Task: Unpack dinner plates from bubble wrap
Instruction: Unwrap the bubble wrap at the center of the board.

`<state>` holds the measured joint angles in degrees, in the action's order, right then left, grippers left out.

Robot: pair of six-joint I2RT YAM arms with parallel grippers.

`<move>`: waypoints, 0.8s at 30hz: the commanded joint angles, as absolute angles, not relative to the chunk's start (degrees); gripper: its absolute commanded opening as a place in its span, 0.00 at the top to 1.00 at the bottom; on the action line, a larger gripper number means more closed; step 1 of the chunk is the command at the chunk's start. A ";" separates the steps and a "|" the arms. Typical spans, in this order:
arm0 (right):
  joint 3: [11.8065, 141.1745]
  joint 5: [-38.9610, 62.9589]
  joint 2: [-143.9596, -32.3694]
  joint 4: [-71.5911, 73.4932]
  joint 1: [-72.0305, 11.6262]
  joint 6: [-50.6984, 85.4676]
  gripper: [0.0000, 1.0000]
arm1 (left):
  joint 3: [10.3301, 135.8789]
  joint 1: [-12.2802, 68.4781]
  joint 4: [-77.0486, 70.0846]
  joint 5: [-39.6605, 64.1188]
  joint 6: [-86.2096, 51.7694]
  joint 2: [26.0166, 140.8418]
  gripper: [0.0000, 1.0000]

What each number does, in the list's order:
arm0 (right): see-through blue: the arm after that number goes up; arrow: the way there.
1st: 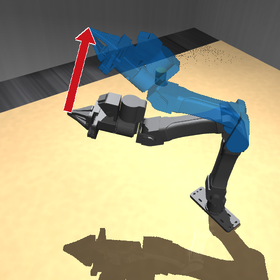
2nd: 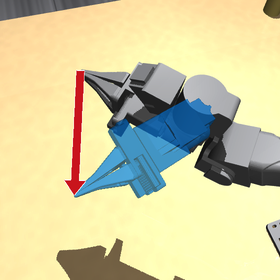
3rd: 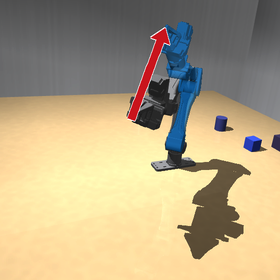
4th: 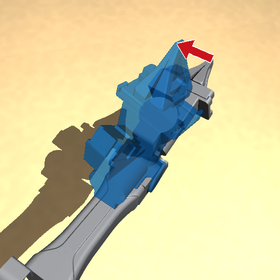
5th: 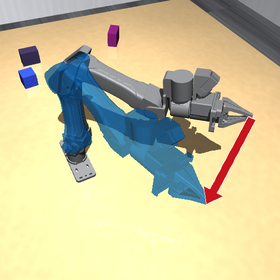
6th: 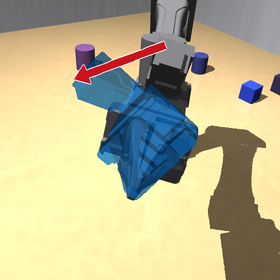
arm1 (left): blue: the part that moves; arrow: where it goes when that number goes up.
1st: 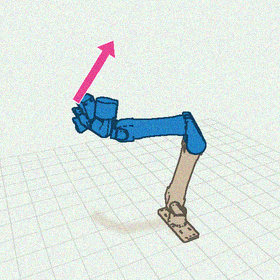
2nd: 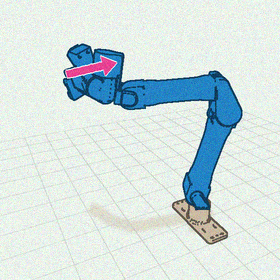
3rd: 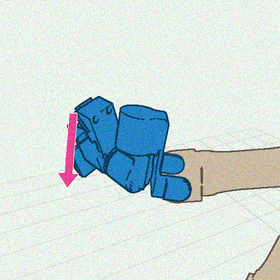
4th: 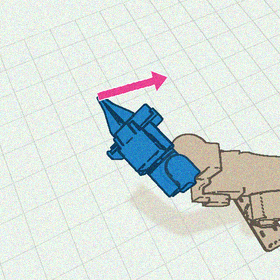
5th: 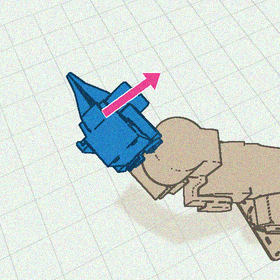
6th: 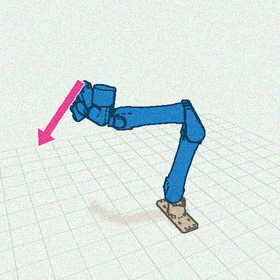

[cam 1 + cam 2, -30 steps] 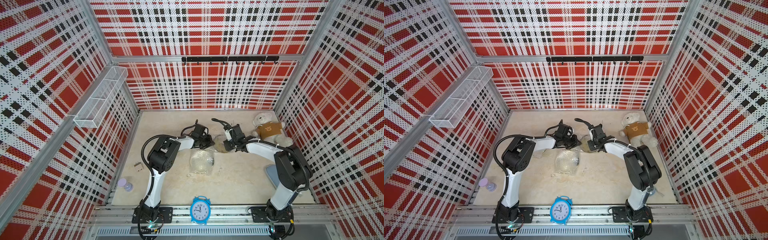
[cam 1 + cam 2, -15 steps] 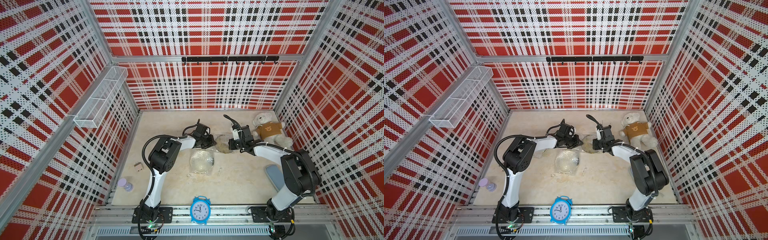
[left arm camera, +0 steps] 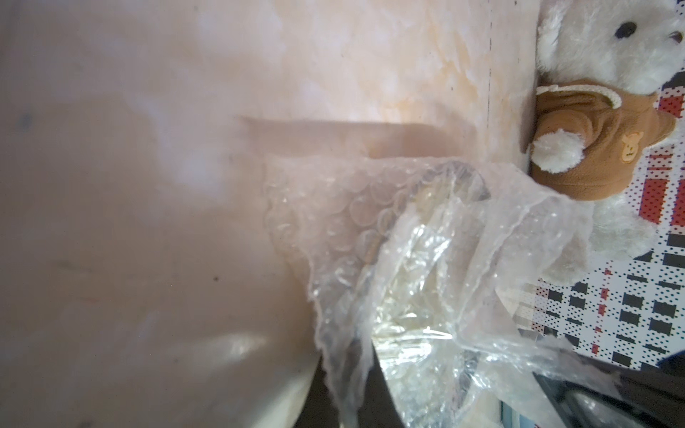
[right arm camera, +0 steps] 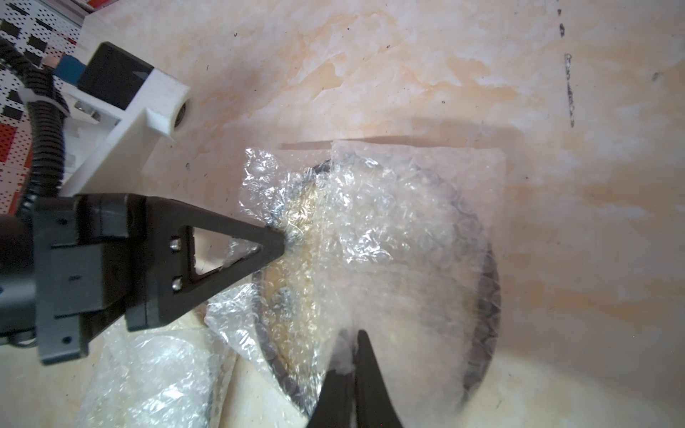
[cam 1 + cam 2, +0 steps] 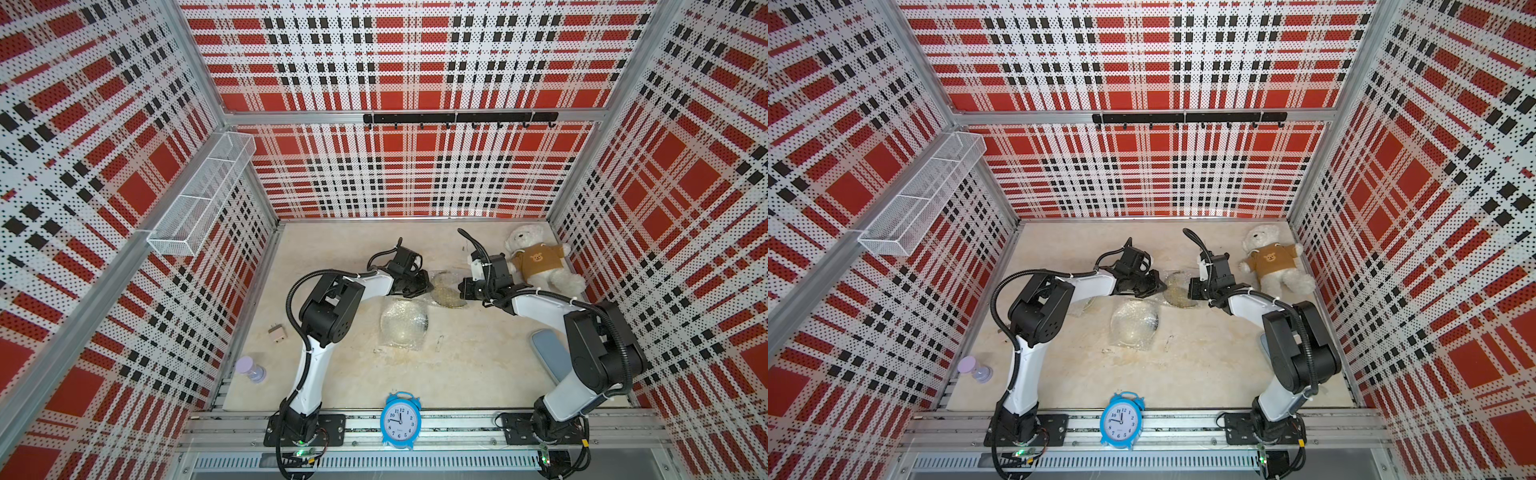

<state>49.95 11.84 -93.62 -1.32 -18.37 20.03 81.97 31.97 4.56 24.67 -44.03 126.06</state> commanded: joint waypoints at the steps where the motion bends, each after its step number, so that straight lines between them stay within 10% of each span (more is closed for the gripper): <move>1: 49.98 11.76 -89.74 4.66 -17.41 21.40 1.00 | 82.24 31.48 9.79 19.17 -42.73 128.20 0.99; 24: 48.16 11.58 -86.34 4.83 -15.99 22.10 1.00 | 82.07 31.35 12.30 16.96 -42.01 128.08 1.00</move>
<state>47.86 12.71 -89.93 -0.58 -17.17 21.71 82.41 32.32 6.00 23.94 -43.00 126.06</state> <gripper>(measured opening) 0.057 0.093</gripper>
